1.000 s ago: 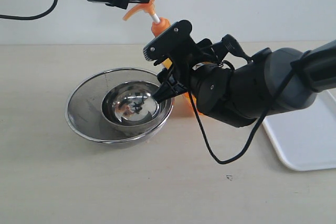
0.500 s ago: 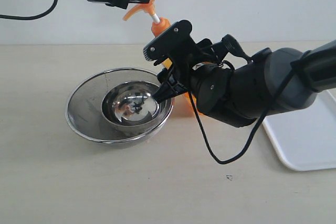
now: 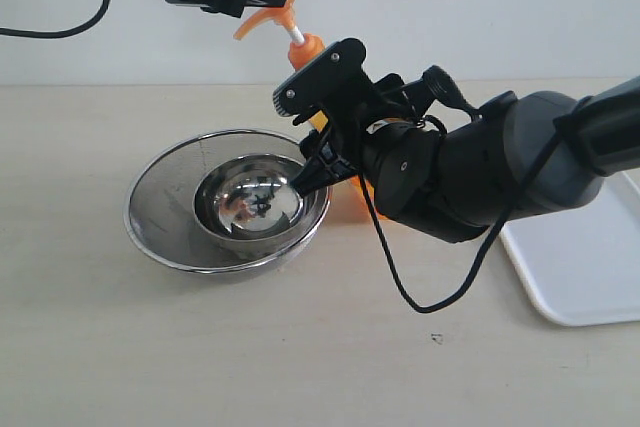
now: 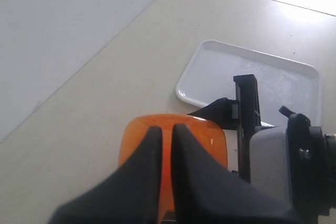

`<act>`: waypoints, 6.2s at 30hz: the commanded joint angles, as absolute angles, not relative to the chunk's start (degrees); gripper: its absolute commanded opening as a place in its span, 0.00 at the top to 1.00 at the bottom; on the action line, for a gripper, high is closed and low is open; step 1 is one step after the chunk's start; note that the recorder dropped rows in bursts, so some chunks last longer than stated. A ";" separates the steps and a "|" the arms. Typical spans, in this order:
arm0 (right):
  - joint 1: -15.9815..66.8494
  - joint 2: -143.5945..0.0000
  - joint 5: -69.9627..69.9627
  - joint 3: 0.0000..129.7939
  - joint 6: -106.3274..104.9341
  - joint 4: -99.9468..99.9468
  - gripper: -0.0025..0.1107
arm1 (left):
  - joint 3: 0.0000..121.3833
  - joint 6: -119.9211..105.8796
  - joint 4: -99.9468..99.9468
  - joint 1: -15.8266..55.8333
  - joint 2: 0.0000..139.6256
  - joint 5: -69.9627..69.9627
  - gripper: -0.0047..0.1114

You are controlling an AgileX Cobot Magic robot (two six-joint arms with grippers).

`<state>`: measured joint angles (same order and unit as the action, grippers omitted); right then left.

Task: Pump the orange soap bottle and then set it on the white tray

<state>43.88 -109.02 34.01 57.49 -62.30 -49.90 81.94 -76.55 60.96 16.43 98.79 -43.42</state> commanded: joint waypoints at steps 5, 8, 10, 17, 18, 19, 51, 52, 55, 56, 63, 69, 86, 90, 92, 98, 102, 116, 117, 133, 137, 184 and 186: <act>43.91 -108.59 34.76 57.94 -61.93 -48.68 0.98 | 81.31 -75.88 56.90 16.74 100.45 -43.55 0.92; 43.91 -108.59 34.76 57.94 -61.93 -48.68 0.98 | 81.31 -75.78 56.33 16.74 100.45 -43.28 0.92; 43.91 -108.59 34.76 57.94 -61.93 -48.68 0.98 | 81.31 -75.39 56.21 16.74 100.45 -42.90 0.92; 43.91 -108.59 34.76 57.94 -61.93 -48.68 0.98 | 81.31 -72.75 53.56 16.74 100.45 -42.02 0.92; 43.91 -108.59 34.76 57.94 -61.93 -48.68 0.98 | 81.31 -72.75 53.54 16.74 100.45 -42.20 0.92; 43.91 -108.59 34.76 57.94 -61.93 -48.68 0.98 | 81.31 -72.75 53.54 16.74 100.45 -42.20 0.92; 43.91 -108.59 34.87 57.94 -61.93 -48.56 0.98 | 81.31 -73.49 55.86 16.64 97.35 -40.82 0.92; 43.91 -108.59 34.87 57.94 -61.93 -48.56 0.98 | 81.31 -73.49 56.32 16.66 96.14 -40.06 0.92; 43.91 -108.59 34.87 57.94 -61.93 -48.56 0.98 | 81.31 -73.49 56.84 16.62 91.65 -37.48 0.92; 43.91 -108.59 34.87 57.94 -61.93 -48.56 0.98 | 81.31 -73.49 56.84 16.62 90.55 -36.89 0.92; 43.91 -108.59 34.87 57.94 -61.93 -48.56 0.98 | 81.31 -72.82 56.84 16.62 85.12 -34.90 0.92; 43.91 -108.59 35.52 57.94 -61.38 -48.69 0.98 | 81.31 -72.82 55.41 16.62 81.24 -31.65 0.92; 43.91 -108.47 39.27 57.94 -55.18 -53.83 0.98 | 64.73 -63.98 49.73 16.62 60.61 -14.21 0.92; 43.91 -107.86 39.59 57.94 -51.62 -55.05 0.98 | 60.37 -63.59 49.99 16.62 54.15 -11.32 0.92; 43.91 -107.39 40.04 57.94 -49.69 -55.42 0.98 | 58.54 -62.70 50.02 16.62 51.66 -10.52 0.92; 43.91 -105.20 42.69 57.94 -49.43 -57.87 0.98 | 53.29 -60.83 50.02 16.62 46.43 -9.22 0.92; 43.91 -104.14 42.69 57.94 -49.33 -58.26 0.98 | 50.99 -60.12 50.02 16.62 46.04 -9.69 0.92; 43.91 -93.14 47.19 57.94 -64.75 -69.14 0.98 | 49.39 -60.12 50.02 16.62 46.04 -10.46 0.92; 43.91 -92.41 47.66 57.94 -66.68 -70.96 0.98 | 49.39 -60.12 50.02 16.62 46.04 -10.46 0.92; 41.40 -79.95 49.05 49.59 -75.97 -76.92 0.98 | 49.39 -60.12 50.02 16.62 46.04 -10.46 0.92; 40.98 -76.97 47.58 47.89 -75.97 -76.83 0.98 | 49.39 -60.12 50.02 16.62 46.04 -10.46 0.92; 14.31 -75.94 9.51 47.42 -66.84 -59.39 0.98 | 49.39 -60.12 50.02 16.62 46.04 -10.46 0.92; 14.31 -75.94 9.43 47.42 -65.80 -58.45 0.98 | 49.39 -60.12 50.02 16.62 46.04 -10.71 0.92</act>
